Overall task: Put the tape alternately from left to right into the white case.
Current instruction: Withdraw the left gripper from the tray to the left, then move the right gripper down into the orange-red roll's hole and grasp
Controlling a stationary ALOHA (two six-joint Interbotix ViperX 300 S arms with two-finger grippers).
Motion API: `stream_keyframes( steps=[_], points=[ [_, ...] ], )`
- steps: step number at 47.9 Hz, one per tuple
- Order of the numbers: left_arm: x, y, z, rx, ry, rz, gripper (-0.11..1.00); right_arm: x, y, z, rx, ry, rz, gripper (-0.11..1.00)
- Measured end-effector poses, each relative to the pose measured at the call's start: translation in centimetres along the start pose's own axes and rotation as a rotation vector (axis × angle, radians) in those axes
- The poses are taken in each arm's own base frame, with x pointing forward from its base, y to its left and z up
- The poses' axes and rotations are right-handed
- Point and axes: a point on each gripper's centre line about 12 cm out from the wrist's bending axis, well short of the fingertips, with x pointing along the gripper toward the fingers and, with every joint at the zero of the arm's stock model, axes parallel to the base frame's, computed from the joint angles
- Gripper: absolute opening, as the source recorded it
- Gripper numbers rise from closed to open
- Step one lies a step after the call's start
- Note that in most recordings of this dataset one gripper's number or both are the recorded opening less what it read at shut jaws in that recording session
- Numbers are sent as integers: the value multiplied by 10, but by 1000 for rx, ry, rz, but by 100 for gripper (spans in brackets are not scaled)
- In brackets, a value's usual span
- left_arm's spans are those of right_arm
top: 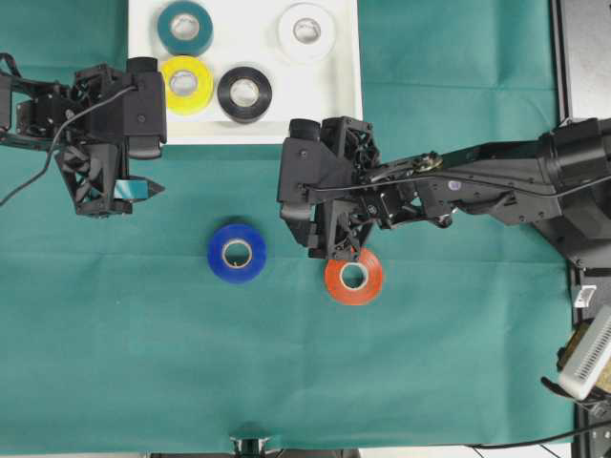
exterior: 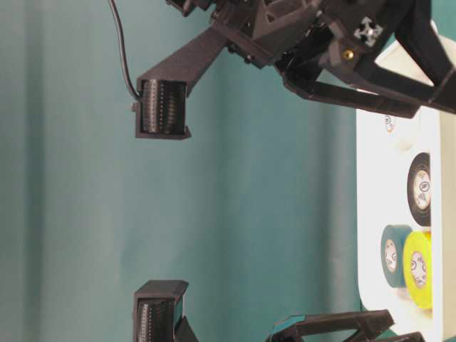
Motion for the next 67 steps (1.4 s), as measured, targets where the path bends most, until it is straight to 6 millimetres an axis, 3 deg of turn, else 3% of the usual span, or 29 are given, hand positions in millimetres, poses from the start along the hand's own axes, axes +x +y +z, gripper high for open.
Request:
stream_keyframes(
  steps=[8,25,50,67],
  points=[
    [0,0,1,0,-3,0,99,0,-2,-5,-2,9,-5,78],
    [0,0,1,-2,-5,0,99,-22,-7,-21,-5,-12,23,78],
    [0,-1,1,-2,-5,-1,99,-50,13,-53,-57,-124,227,78],
    [0,0,1,-32,-12,0,99,-53,22,-75,-97,-99,271,78]
  ],
)
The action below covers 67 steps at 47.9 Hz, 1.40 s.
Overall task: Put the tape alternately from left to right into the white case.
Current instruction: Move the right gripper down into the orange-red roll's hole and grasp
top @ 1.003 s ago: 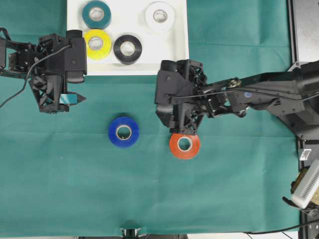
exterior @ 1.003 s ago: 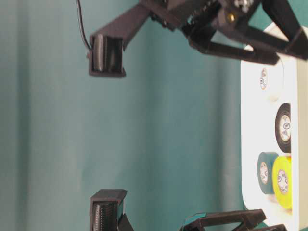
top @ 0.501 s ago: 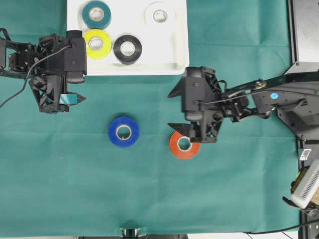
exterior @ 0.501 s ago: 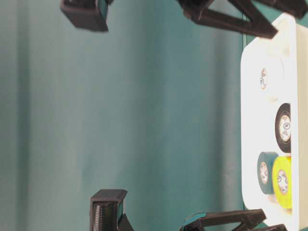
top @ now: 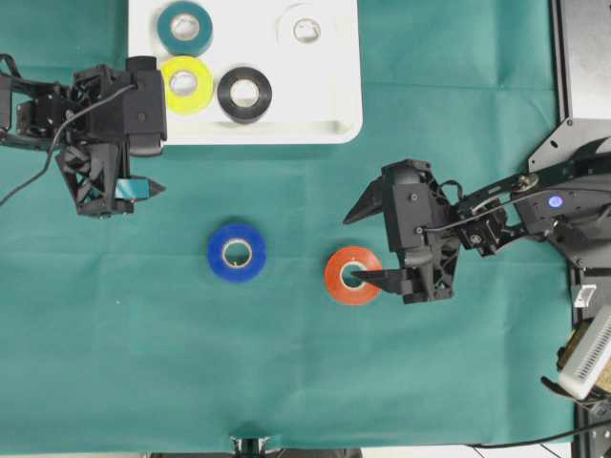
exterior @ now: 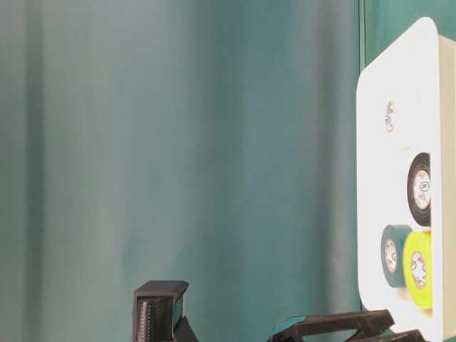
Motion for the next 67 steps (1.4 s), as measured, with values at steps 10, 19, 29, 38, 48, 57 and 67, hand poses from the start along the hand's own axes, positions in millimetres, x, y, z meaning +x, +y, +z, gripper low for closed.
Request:
stream_keyframes(
  steps=[10,19,29,38,48,57,67],
  points=[
    [0,-2,1,-7,-9,-4,99,5,-2,-5,-2,35,-22,78],
    [0,-5,0,-1,-9,-10,99,20,-5,-16,-5,94,-42,78],
    [0,-5,-1,-6,-6,-10,99,35,-6,-21,-10,137,-59,78],
    [1,-5,-1,-5,-4,-10,99,43,-8,-26,-9,164,-67,78],
    [1,-5,-1,-3,-9,-11,99,53,-8,-31,-10,195,-76,78],
    [1,-5,-4,-3,-1,-10,99,56,-9,-32,-11,202,-79,78],
    [1,-5,-4,-3,-2,-9,99,56,-9,-32,-10,203,-80,77]
  ],
)
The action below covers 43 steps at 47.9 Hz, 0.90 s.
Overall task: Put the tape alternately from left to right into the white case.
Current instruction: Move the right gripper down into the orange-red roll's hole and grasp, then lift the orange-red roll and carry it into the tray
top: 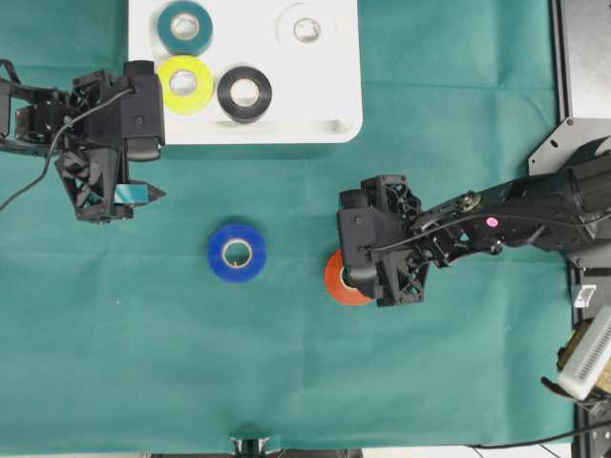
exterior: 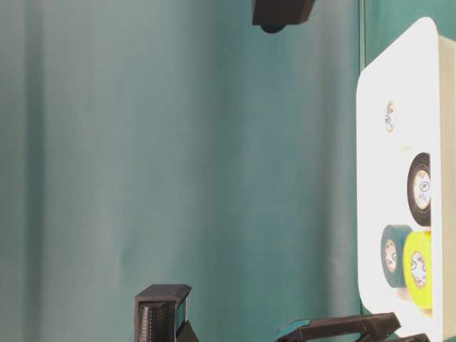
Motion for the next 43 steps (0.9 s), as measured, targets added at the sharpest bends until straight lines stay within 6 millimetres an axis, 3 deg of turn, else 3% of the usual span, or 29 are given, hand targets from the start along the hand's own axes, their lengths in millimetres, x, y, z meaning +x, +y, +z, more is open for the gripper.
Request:
stream_keyframes(
  steps=[5,14,18,32,43],
  points=[
    [0,0,0,1,0,-1,99,0,0,1,0,-1,0,66],
    [0,0,0,1,0,-1,99,0,1,1,-3,-4,3,17],
    [0,0,0,-1,0,0,99,0,2,1,-5,-3,5,3],
    [0,0,0,0,0,0,99,-7,3,7,-5,-29,12,1],
    [0,-1,0,1,0,-1,99,-25,6,21,1,-93,26,1]
  ],
)
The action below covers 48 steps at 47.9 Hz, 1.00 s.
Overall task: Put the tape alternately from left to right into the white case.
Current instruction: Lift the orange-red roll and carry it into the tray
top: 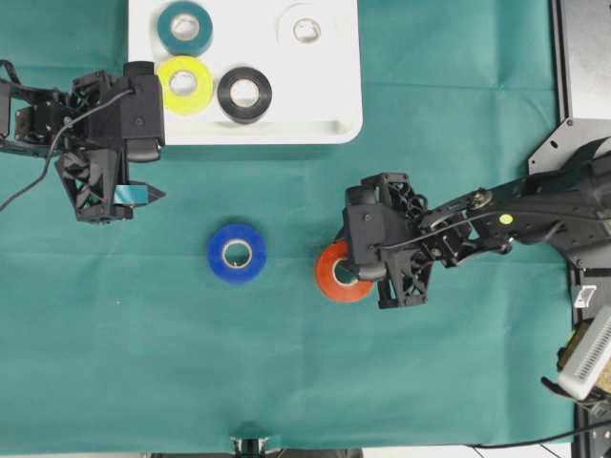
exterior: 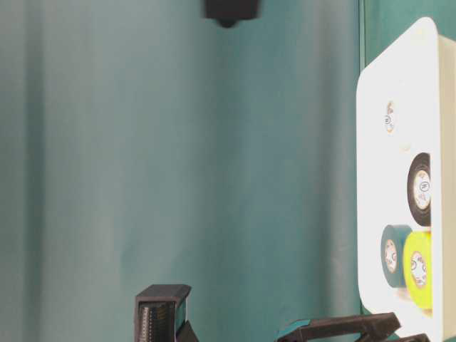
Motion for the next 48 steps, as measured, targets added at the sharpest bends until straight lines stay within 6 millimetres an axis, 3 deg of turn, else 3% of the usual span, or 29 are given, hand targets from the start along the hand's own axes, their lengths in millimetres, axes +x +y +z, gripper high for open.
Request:
stream_keyframes(
  steps=[10,20,48],
  points=[
    [0,0,-1,0,2,0,99,-18,2,21,6,-53,-15,1],
    [0,1,-1,-1,1,1,99,-20,-5,23,21,-36,-54,1],
    [1,-2,-4,5,11,-3,99,-24,-77,37,184,-65,-198,1]
  ],
)
